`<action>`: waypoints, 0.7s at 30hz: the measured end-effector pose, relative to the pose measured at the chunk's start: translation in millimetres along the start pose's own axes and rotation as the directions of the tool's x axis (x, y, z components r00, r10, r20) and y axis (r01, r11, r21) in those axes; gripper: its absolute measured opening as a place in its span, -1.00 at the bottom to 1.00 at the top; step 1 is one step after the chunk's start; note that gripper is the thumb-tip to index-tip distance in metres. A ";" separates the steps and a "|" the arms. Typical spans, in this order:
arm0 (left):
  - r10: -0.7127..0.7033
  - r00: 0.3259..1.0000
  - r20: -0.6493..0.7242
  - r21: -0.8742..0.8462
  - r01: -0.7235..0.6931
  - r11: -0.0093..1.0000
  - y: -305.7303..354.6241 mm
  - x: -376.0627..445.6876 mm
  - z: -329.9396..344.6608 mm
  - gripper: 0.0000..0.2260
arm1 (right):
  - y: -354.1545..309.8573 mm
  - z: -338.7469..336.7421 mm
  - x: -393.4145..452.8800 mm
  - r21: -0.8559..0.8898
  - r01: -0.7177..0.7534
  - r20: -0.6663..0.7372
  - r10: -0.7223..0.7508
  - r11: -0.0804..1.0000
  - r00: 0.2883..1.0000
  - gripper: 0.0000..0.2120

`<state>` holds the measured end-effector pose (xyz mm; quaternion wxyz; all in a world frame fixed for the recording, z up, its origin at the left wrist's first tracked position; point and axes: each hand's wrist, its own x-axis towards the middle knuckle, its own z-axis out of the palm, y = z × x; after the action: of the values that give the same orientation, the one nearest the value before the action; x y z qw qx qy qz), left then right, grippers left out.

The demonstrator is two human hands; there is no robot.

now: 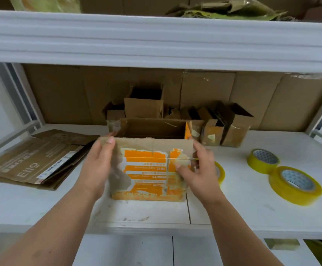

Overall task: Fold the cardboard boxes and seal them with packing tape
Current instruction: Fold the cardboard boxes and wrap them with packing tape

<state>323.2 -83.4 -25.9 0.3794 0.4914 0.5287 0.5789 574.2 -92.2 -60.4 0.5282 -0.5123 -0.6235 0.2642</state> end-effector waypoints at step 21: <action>-0.131 0.981 0.141 0.112 0.116 0.987 -2.8 13.8 -36.5 -0.90 | -7.1 10.7 14.6 0.144 -0.129 -0.015 0.132 0.981 0.991 -0.93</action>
<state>284.4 -78.5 -24.8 0.4268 0.5183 0.5579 0.4878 562.9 -78.9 -51.7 0.5526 -0.5160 -0.5616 0.3362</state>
